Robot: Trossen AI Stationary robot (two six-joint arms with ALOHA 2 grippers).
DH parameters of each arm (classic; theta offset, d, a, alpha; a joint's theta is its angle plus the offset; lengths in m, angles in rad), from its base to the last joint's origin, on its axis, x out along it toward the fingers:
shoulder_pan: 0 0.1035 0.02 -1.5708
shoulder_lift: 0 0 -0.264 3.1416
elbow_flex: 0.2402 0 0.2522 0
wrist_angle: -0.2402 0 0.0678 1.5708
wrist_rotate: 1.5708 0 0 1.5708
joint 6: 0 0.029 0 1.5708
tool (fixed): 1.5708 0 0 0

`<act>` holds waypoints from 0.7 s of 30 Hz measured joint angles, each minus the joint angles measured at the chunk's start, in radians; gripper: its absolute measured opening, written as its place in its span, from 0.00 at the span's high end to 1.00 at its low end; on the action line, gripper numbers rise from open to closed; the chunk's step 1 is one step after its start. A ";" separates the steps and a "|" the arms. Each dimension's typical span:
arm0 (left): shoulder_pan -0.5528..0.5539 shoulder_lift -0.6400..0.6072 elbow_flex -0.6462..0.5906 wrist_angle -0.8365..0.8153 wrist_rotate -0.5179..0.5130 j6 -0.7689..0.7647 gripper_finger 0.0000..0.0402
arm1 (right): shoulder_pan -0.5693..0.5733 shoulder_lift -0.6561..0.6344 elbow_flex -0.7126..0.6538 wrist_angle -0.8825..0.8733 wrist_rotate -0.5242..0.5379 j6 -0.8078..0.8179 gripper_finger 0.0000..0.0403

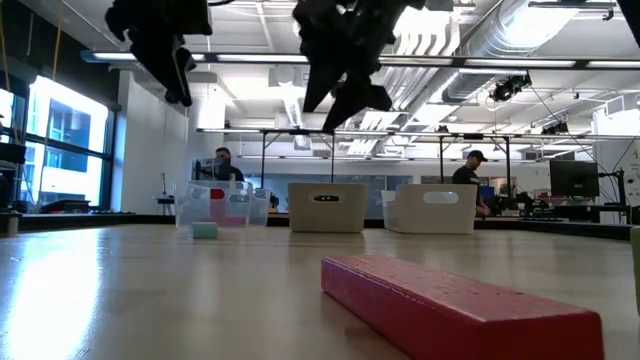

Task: Sort & place blocks by color
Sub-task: Put the blue block into the white bin

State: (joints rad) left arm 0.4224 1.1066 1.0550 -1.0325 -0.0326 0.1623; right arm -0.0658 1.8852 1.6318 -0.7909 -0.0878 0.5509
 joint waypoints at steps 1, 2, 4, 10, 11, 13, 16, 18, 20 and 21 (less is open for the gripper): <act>-0.016 0.003 0.000 0.000 0.000 0.035 0.56 | 0.006 -0.012 0.000 -0.007 0.003 -0.011 0.50; -0.031 0.007 0.000 0.000 0.000 0.071 0.56 | 0.012 -0.025 0.000 -0.014 0.006 -0.021 0.50; -0.054 0.014 0.000 0.005 0.000 0.142 0.56 | 0.022 -0.049 0.000 -0.018 0.007 -0.033 0.50; -0.104 0.061 0.000 0.057 -0.001 0.409 0.56 | 0.041 -0.103 0.000 -0.046 0.040 -0.053 0.50; -0.109 0.074 0.000 0.069 0.000 0.452 0.56 | 0.044 -0.110 0.000 -0.045 0.053 -0.059 0.50; -0.112 0.106 0.000 0.094 0.000 0.521 0.56 | 0.049 -0.119 0.000 -0.048 0.069 -0.063 0.50; -0.112 0.158 0.000 0.128 0.000 0.570 0.56 | 0.049 -0.126 0.000 -0.057 0.091 -0.071 0.50; -0.112 0.199 0.000 0.147 -0.001 0.574 0.56 | 0.049 -0.128 0.000 -0.060 0.105 -0.080 0.50; -0.112 0.237 0.000 0.152 0.005 0.578 0.56 | 0.049 -0.129 0.000 -0.066 0.106 -0.081 0.50; -0.112 0.256 0.000 0.153 0.017 0.590 0.56 | 0.049 -0.130 0.000 -0.065 0.109 -0.083 0.50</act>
State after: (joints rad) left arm 0.3103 1.3629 1.0550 -0.8798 -0.0156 0.7518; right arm -0.0170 1.7553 1.6318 -0.8559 0.0207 0.4680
